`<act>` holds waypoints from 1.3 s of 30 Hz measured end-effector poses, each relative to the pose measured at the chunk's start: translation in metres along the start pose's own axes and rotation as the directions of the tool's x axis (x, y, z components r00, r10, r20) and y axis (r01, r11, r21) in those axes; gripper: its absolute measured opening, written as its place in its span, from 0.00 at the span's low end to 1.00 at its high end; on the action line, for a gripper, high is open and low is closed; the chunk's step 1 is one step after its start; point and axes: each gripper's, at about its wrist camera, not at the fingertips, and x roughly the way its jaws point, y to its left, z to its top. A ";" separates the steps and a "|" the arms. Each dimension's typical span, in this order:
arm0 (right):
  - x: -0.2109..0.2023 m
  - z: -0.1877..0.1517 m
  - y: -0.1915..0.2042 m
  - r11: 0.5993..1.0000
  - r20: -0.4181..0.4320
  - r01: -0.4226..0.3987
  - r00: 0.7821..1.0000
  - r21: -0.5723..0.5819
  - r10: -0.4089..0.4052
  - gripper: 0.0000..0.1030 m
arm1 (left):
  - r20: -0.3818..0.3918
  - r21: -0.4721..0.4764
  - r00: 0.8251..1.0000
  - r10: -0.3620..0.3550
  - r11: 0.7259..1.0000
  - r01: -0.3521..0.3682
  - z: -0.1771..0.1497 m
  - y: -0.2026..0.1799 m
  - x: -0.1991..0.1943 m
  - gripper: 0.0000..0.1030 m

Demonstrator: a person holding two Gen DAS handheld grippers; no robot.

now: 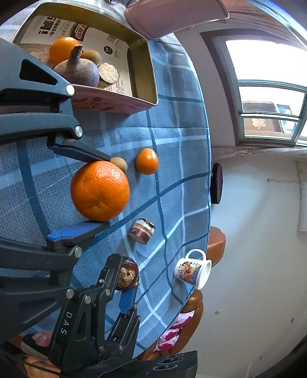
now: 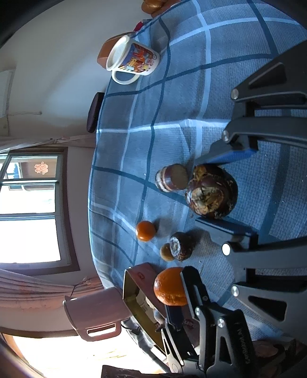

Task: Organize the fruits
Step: 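Lift and carry the large orange and brown fruit with both tools toward the tin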

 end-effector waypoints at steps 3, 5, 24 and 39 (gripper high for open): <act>-0.002 0.000 0.001 1.000 0.012 0.002 1.000 -0.004 -0.002 0.44 | 0.012 0.001 1.000 0.007 1.000 -0.007 0.000 0.000 -0.002 0.48; -0.004 0.000 0.001 1.000 0.019 0.003 1.000 -0.006 -0.002 0.44 | 0.021 0.002 1.000 0.010 1.000 -0.010 -0.001 -0.001 -0.004 0.48; -0.018 -0.001 0.003 1.000 0.097 0.003 0.995 -0.013 -0.002 0.44 | 0.085 0.005 0.995 0.046 0.999 -0.047 -0.002 -0.003 -0.016 0.48; -0.029 -0.003 0.003 1.000 0.154 0.005 0.988 -0.019 -0.002 0.44 | 0.129 0.007 0.989 0.071 0.997 -0.073 -0.003 -0.004 -0.024 0.48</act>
